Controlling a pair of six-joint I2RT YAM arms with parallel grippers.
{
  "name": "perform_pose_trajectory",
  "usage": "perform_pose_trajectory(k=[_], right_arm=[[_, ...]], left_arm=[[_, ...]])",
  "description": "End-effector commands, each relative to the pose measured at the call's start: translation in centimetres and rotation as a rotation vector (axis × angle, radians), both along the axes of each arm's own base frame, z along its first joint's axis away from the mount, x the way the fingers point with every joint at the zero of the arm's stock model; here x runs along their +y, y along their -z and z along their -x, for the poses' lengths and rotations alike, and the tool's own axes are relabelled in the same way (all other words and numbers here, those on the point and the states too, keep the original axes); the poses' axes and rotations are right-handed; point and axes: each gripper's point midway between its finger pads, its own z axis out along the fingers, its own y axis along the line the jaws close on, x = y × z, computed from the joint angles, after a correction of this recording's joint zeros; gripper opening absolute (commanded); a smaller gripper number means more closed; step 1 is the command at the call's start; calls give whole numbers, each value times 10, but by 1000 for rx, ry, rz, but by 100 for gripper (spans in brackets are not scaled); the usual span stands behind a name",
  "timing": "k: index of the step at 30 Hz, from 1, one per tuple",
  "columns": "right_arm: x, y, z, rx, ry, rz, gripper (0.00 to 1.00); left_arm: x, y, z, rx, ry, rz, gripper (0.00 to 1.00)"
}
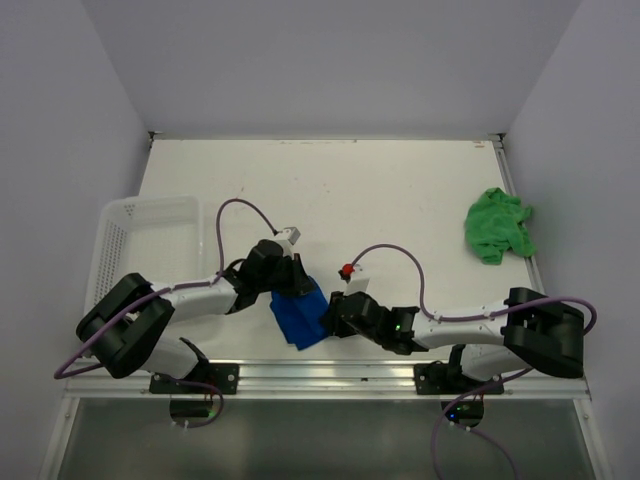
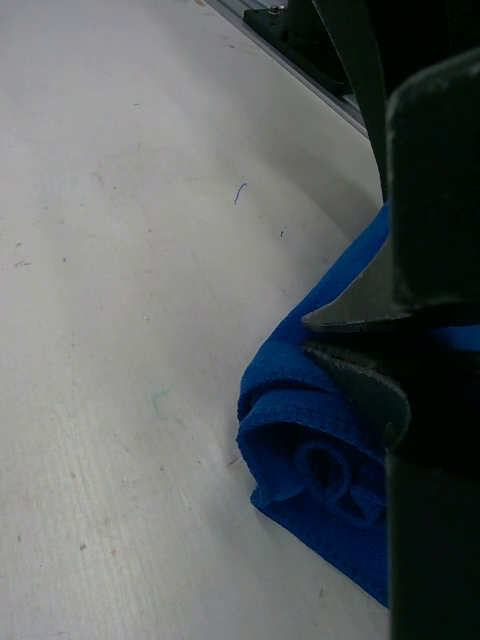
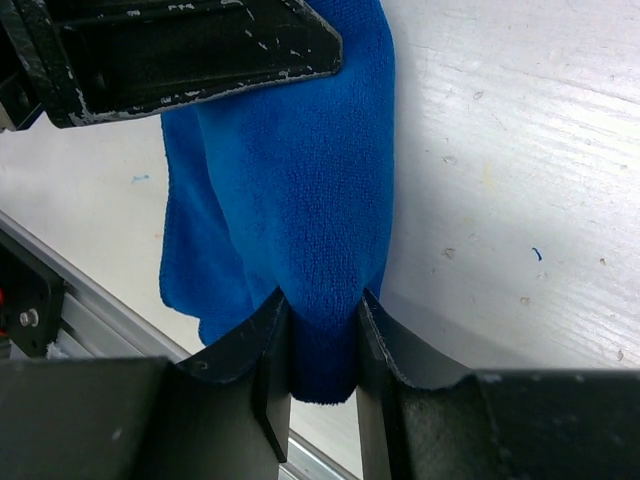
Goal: Roll the towels
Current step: Roll the towel
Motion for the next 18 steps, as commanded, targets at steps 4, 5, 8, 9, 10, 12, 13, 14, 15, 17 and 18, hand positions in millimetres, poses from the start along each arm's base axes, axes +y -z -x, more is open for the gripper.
perform_pose_trajectory(k=[4,5,8,9,10,12,13,14,15,17,18], right_arm=[[-5,-4,-12,-72,32,61,10],[-7,-7,-14,-87,39,83,9],[-14,-13,-20,-150,78,162,5],[-13,-14,-18,-166,76,177,5],[-18,-16,-22,-197,103,211,3],[-20,-20,-20,-223,110,262,2],[-22,-21,-23,-249,123,301,1],[-22,-23,-23,-267,126,321,1],[-19,-24,-19,-287,111,341,1],[-20,-24,-21,-321,115,419,1],[-18,-25,-18,-333,107,440,1]], left_arm=[[9,7,-1,49,-25,-53,13],[9,4,-3,46,-26,-53,13],[-1,-15,-18,7,-19,-43,13],[-2,-20,-20,-3,-16,-44,13],[-2,-23,-24,-14,-24,-47,13],[-4,-35,-29,-38,-32,-37,13],[-5,-37,-31,-42,-33,-35,14],[-6,-43,-33,-51,-35,-29,14],[-7,-47,-34,-57,-35,-24,14],[-8,-50,-35,-60,-34,-18,14],[-9,-52,-36,-66,-31,-17,14]])
